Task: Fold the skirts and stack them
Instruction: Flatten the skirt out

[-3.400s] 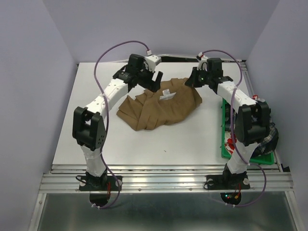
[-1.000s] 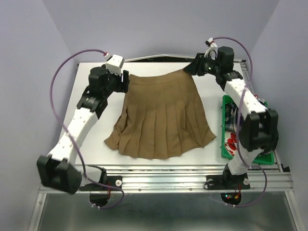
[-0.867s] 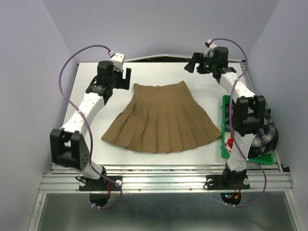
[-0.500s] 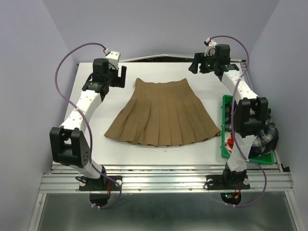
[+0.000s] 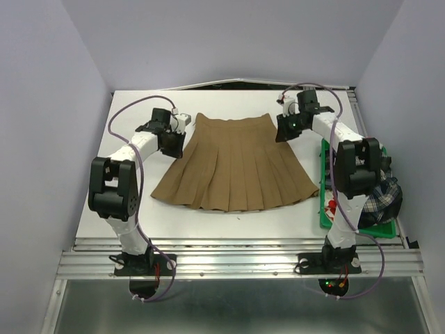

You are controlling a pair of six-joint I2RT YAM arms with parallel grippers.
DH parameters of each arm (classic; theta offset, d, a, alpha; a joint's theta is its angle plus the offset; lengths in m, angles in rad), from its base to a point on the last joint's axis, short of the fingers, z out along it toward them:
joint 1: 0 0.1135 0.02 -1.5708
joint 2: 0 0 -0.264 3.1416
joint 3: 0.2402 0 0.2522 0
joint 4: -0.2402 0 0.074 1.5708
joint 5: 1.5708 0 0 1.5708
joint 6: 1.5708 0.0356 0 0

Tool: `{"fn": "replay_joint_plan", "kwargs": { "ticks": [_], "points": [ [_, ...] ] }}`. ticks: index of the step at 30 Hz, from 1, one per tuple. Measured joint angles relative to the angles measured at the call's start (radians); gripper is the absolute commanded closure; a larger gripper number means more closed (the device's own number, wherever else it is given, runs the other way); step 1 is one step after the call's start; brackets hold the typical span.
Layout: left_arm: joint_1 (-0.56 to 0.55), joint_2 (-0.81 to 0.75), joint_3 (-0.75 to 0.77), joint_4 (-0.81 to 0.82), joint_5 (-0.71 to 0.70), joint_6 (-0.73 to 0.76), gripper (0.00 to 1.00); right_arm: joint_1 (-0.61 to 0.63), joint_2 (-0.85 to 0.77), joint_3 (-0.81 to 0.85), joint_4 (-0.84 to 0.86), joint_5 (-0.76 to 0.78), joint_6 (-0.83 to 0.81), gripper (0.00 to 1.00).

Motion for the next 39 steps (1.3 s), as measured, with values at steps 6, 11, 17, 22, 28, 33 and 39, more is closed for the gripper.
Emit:
{"fn": "replay_joint_plan", "kwargs": {
  "ticks": [6,11,17,22,28,33,39],
  "points": [
    [0.000,0.078,-0.021,-0.011,0.024,0.010,1.00,0.031,0.000,-0.193,-0.045,0.008,-0.068,0.86],
    [0.012,0.207,0.088,-0.035,0.007,0.005,1.00,0.064,-0.029,-0.293,-0.043,-0.019,-0.078,0.89],
    [0.031,0.444,0.460,-0.100,-0.040,0.014,1.00,0.203,-0.092,-0.421,-0.023,-0.135,-0.005,0.83],
    [0.039,0.683,0.870,-0.164,-0.085,0.048,0.60,0.442,-0.091,-0.423,0.015,-0.349,0.156,0.76],
    [0.045,0.613,0.840,-0.157,-0.054,0.091,0.44,0.421,-0.092,-0.202,0.060,-0.443,0.292,0.70],
    [0.039,0.257,0.545,-0.126,0.004,0.138,0.43,0.190,-0.099,-0.066,0.090,-0.233,0.287,0.69],
    [-0.044,0.006,0.265,-0.052,0.012,0.177,0.42,0.144,-0.096,-0.084,-0.009,-0.020,0.210,0.58]
  ]
}}
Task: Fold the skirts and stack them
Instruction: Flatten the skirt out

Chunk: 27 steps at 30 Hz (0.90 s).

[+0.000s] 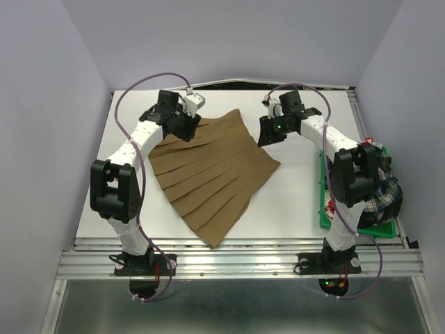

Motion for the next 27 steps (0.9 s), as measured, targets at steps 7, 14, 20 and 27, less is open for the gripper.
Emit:
{"fn": "replay_joint_plan", "kwargs": {
  "ticks": [7,14,20,27],
  "points": [
    [-0.083,0.040,-0.234,0.008,-0.057,0.000,0.48,0.042,0.057,-0.023,-0.094,0.126,-0.080,0.67],
    [-0.069,0.120,-0.263,0.019,-0.123,0.002,0.68,0.031,0.100,-0.132,-0.145,0.111,-0.131,0.96],
    [-0.063,0.226,-0.132,0.018,-0.135,0.011,0.80,0.037,0.034,-0.278,-0.175,-0.008,-0.183,0.99],
    [-0.115,0.195,-0.180,0.018,-0.080,0.082,0.93,0.099,-0.006,-0.324,-0.363,-0.047,-0.343,0.71]
  ]
}}
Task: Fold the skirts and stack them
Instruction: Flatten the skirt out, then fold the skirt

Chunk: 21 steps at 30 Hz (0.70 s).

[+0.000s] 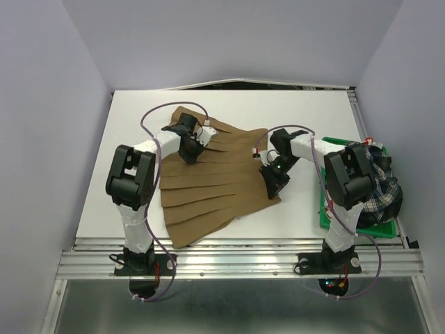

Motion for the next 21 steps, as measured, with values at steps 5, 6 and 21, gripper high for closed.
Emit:
{"fn": "replay_joint_plan", "kwargs": {
  "ticks": [5,6,21],
  "points": [
    [-0.065,-0.098,-0.110,-0.084,0.094,0.040,0.73,-0.017,-0.004,0.201,-0.151,-0.029,-0.061,0.58],
    [-0.071,-0.110,-0.112,-0.119,0.116,0.048,0.61,-0.024,-0.005,0.250,-0.151,-0.035,-0.057,0.66],
    [0.139,0.070,0.759,-0.328,0.292,0.135,0.28,-0.115,0.428,1.037,0.089,0.055,0.026,0.40]
  ]
}}
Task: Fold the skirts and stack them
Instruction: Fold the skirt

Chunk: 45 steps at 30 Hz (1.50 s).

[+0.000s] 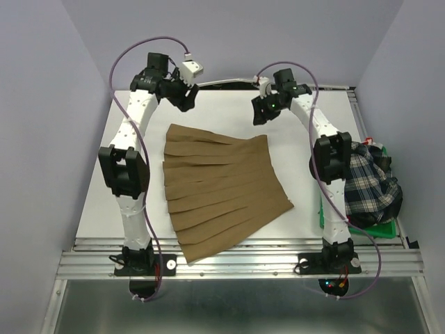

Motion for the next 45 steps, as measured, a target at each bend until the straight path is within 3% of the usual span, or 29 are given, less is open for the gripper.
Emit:
{"fn": "replay_joint_plan", "kwargs": {
  "ticks": [4,11,19,21,24,26,31,33,34,35,39,45],
  "points": [
    [0.082,0.177,0.151,0.006,0.008,0.018,0.21,0.000,0.102,-0.040,0.000,0.005,-0.020,0.31],
    [0.096,0.301,0.009,0.050,-0.013,0.036,0.17,0.000,0.093,-0.153,0.019,-0.006,-0.074,0.36],
    [0.083,0.393,0.005,0.093,-0.039,0.053,0.12,0.000,0.082,-0.181,0.026,-0.042,-0.137,0.42],
    [0.084,0.400,-0.001,0.098,-0.045,0.065,0.20,0.000,0.082,-0.181,0.019,-0.048,-0.151,0.43],
    [0.083,0.399,-0.024,0.130,-0.060,0.090,0.49,0.000,0.082,-0.180,0.011,-0.051,-0.176,0.43],
    [0.084,0.385,-0.054,0.159,-0.060,0.101,0.58,0.000,0.082,-0.177,0.004,-0.051,-0.182,0.43],
    [0.076,0.349,-0.116,0.190,-0.071,0.124,1.00,-0.001,0.087,-0.074,-0.068,-0.056,-0.180,0.38],
    [0.076,0.345,-0.121,0.195,-0.080,0.133,1.00,-0.007,0.087,0.003,-0.092,-0.069,-0.170,0.30],
    [0.077,0.345,-0.121,0.195,-0.085,0.132,1.00,-0.011,0.086,0.026,-0.094,-0.074,-0.169,0.20],
    [0.077,0.344,-0.121,0.196,-0.087,0.132,1.00,-0.015,0.082,0.046,-0.090,-0.084,-0.165,0.19],
    [0.077,0.343,-0.121,0.196,-0.096,0.132,1.00,-0.024,0.078,0.040,-0.093,-0.088,-0.161,0.20],
    [0.077,0.343,-0.121,0.195,-0.101,0.132,1.00,-0.026,0.137,0.032,-0.100,-0.085,-0.157,0.29]
  ]
}}
